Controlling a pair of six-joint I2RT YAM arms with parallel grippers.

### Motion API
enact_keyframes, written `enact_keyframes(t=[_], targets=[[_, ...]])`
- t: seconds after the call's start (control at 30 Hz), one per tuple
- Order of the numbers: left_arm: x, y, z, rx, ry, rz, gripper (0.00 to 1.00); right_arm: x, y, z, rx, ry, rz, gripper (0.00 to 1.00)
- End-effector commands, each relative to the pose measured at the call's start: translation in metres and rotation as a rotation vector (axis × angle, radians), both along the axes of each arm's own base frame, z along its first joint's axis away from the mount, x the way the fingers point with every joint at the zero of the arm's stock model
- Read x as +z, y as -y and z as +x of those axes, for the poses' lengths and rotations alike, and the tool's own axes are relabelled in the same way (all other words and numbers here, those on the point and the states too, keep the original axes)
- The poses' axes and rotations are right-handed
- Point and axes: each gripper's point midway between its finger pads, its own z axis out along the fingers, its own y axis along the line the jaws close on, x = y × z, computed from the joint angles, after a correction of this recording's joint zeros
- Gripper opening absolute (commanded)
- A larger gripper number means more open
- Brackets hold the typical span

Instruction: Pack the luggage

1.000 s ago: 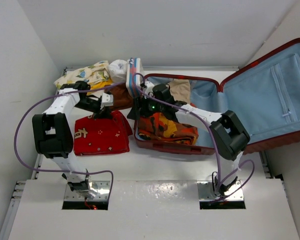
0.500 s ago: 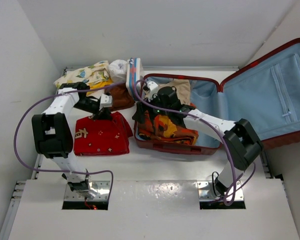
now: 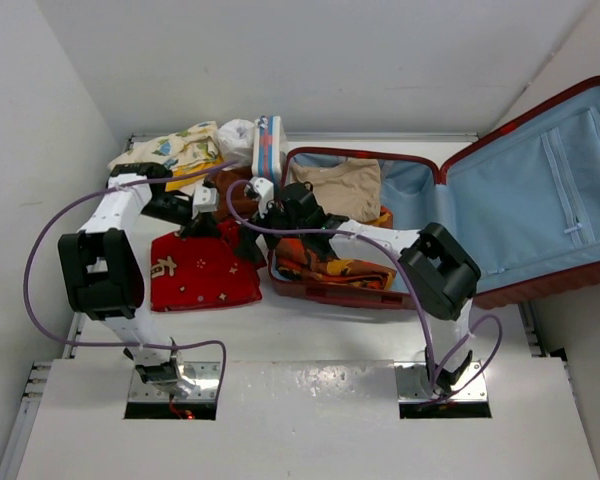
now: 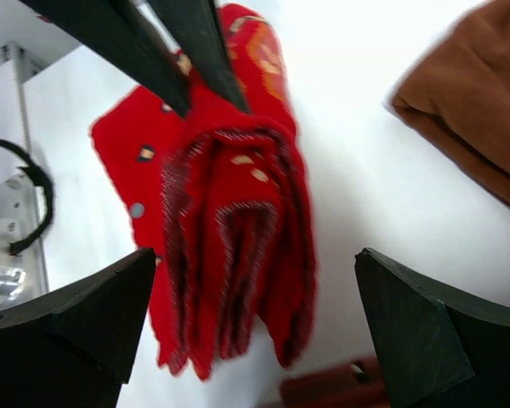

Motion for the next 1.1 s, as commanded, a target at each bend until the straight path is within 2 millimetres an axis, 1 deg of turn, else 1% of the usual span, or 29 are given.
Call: enact_keyframes(t=[0.0,0.1,0.27,0.3,0.37,0.43,0.47,0.5,0.53,0.57,0.6,0.63,0.7,0.73,0.8,0.83,0.93,0.97,1.0,1.03,1.07], targets=[[0.036,0.011,0.000,-0.011,0.096,-0.095,0.00,0.028,-0.024,-0.004,0.074,0.056,0.093,1.00],[0.036,0.008,0.001,-0.002,0.097,-0.095,0.00,0.028,-0.031,-0.015,0.113,0.040,0.105,1.00],[0.036,0.005,0.002,0.007,0.097,-0.094,0.00,0.021,-0.034,-0.030,0.177,0.002,0.102,1.00],[0.038,0.006,0.002,0.007,0.099,-0.103,0.00,0.021,-0.034,-0.030,0.177,-0.001,0.099,1.00],[0.040,0.006,0.004,0.007,0.108,-0.102,0.00,0.012,-0.034,-0.030,0.175,-0.007,0.080,1.00],[0.042,0.007,0.004,0.007,0.109,-0.114,0.00,0.004,-0.035,-0.025,0.160,-0.013,0.062,1.00],[0.043,0.008,0.004,0.007,0.111,-0.123,0.00,0.002,-0.035,-0.019,0.123,-0.007,0.046,1.00],[0.043,0.008,0.004,0.007,0.111,-0.124,0.00,0.003,-0.039,-0.011,0.103,-0.006,0.048,1.00],[0.043,0.008,0.004,0.007,0.111,-0.124,0.00,-0.008,-0.037,-0.007,0.079,-0.021,0.023,1.00],[0.043,0.008,0.004,0.007,0.111,-0.124,0.00,-0.009,-0.036,0.000,0.057,-0.017,0.018,1.00],[0.043,0.008,0.004,0.007,0.111,-0.124,0.00,-0.010,-0.039,0.002,0.041,-0.018,0.015,1.00],[0.043,0.008,0.004,0.007,0.111,-0.124,0.00,-0.009,-0.038,0.007,0.022,-0.011,0.017,1.00],[0.043,0.008,0.004,0.007,0.111,-0.124,0.00,-0.011,-0.040,0.013,-0.002,-0.008,0.011,0.95],[0.046,0.008,0.004,0.007,0.120,-0.122,0.00,-0.010,-0.039,0.015,-0.007,-0.007,0.011,0.89],[0.046,0.008,0.004,0.007,0.120,-0.122,0.00,-0.011,-0.042,0.015,-0.005,-0.006,0.009,0.81],[0.046,0.008,0.004,0.007,0.120,-0.122,0.00,-0.007,-0.041,0.017,-0.001,0.002,0.014,0.67],[0.046,0.008,0.004,0.007,0.120,-0.122,0.00,-0.007,-0.038,0.013,0.029,-0.004,0.013,0.39],[0.046,0.008,0.004,0.007,0.120,-0.122,0.00,-0.005,-0.038,0.009,0.045,-0.002,0.018,0.20],[0.046,0.008,0.004,0.007,0.120,-0.122,0.00,0.006,-0.036,0.010,0.045,0.016,0.033,0.11],[0.046,0.008,0.006,0.012,0.123,-0.122,0.02,0.009,-0.033,0.008,0.052,0.027,0.035,0.00],[0.046,0.008,0.005,0.024,0.102,-0.125,0.02,0.007,-0.032,0.007,0.054,0.022,0.031,0.00]])
